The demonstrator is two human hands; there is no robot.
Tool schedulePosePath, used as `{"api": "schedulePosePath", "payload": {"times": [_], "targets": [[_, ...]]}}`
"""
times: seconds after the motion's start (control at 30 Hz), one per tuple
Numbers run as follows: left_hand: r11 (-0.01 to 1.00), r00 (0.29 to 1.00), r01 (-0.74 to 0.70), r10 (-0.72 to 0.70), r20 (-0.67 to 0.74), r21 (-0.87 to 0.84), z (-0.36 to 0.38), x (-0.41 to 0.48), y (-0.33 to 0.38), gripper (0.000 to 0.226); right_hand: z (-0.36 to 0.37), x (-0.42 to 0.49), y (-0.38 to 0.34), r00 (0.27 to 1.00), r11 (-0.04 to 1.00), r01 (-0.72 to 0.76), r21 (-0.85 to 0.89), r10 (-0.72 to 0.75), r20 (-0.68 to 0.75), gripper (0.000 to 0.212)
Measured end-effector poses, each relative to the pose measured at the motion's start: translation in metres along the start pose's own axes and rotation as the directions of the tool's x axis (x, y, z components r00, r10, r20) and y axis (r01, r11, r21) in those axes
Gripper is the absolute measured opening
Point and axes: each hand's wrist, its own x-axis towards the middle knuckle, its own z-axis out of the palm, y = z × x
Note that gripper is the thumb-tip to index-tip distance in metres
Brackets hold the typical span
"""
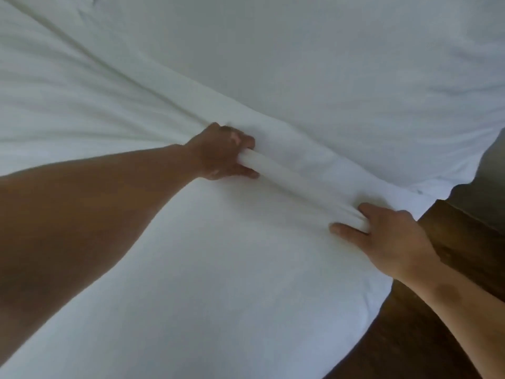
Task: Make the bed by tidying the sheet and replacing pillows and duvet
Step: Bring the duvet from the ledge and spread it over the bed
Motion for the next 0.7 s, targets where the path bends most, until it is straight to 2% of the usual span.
{"api": "schedulePosePath", "payload": {"times": [0.03, 0.1, 0.17, 0.2, 0.23, 0.3, 0.37, 0.43, 0.47, 0.5, 0.57, 0.6, 0.63, 0.67, 0.7], "targets": [[0.999, 0.999, 0.053, -0.053, -0.013, -0.008, 0.004, -0.002, -0.013, 0.070, -0.003, 0.001, -0.001, 0.999, 0.999, -0.035, 0.022, 0.034, 0.042, 0.067], [0.975, 0.978, 0.208, -0.210, 0.019, 0.081, 0.003, -0.016, -0.054, 0.079, -0.016, 0.000, -0.011, 0.984, 0.995, -0.087, -0.044, 0.093, 0.153, 0.080], [0.916, 0.935, 0.349, -0.355, -0.005, 0.196, 0.005, -0.043, -0.104, 0.065, -0.028, 0.000, -0.039, 0.973, 0.980, -0.068, -0.186, 0.106, 0.204, 0.088], [0.889, 0.911, 0.408, -0.411, -0.032, 0.207, 0.008, -0.058, -0.127, 0.052, -0.030, 0.005, -0.061, 0.980, 0.969, -0.009, -0.247, 0.058, 0.193, 0.088], [0.864, 0.882, 0.470, -0.465, -0.068, 0.182, 0.011, -0.070, -0.146, 0.042, -0.031, 0.014, -0.089, 0.983, 0.958, 0.066, -0.280, -0.014, 0.185, 0.088], [0.837, 0.839, 0.538, -0.522, -0.152, 0.097, 0.015, -0.083, -0.163, 0.035, -0.025, 0.039, -0.152, 0.975, 0.967, 0.175, -0.185, -0.143, 0.171, 0.086], [0.836, 0.825, 0.547, -0.531, -0.194, 0.040, 0.018, -0.080, -0.162, 0.036, -0.014, 0.073, -0.215, 0.968, 0.970, 0.224, -0.098, -0.210, 0.137, 0.081], [0.797, 0.772, 0.594, -0.602, -0.202, -0.105, 0.025, -0.068, -0.164, 0.046, -0.005, 0.115, -0.263, 0.967, 0.966, 0.251, -0.065, -0.247, 0.067, 0.073], [0.733, 0.714, 0.639, -0.678, -0.176, -0.232, 0.027, -0.062, -0.167, 0.053, 0.002, 0.135, -0.281, 0.964, 0.964, 0.265, -0.037, -0.263, 0.040, 0.070], [0.608, 0.615, 0.688, -0.779, -0.126, -0.397, 0.028, -0.057, -0.173, 0.057, 0.009, 0.154, -0.297, 0.959, 0.960, 0.280, -0.006, -0.279, 0.042, 0.069], [0.276, 0.390, 0.716, -0.920, 0.039, -0.642, 0.031, -0.047, -0.189, 0.063, 0.018, 0.182, -0.322, 0.942, 0.951, 0.307, 0.041, -0.310, 0.132, 0.065], [0.158, 0.331, 0.724, -0.934, 0.136, -0.672, 0.029, -0.043, -0.194, 0.068, 0.019, 0.191, -0.328, 0.922, 0.937, 0.350, 0.020, -0.348, 0.172, 0.060], [0.125, 0.320, 0.738, -0.930, 0.180, -0.664, 0.026, -0.037, -0.198, 0.074, 0.016, 0.199, -0.330, 0.899, 0.908, 0.417, -0.037, -0.407, 0.161, 0.055], [0.152, 0.347, 0.749, -0.919, 0.186, -0.645, 0.021, -0.029, -0.201, 0.070, 0.009, 0.205, -0.327, 0.879, 0.869, 0.477, -0.133, -0.471, 0.080, 0.050], [0.202, 0.375, 0.740, -0.916, 0.144, -0.642, 0.014, -0.018, -0.204, 0.056, -0.001, 0.209, -0.322, 0.849, 0.833, 0.502, -0.233, -0.526, -0.051, 0.048]]}}
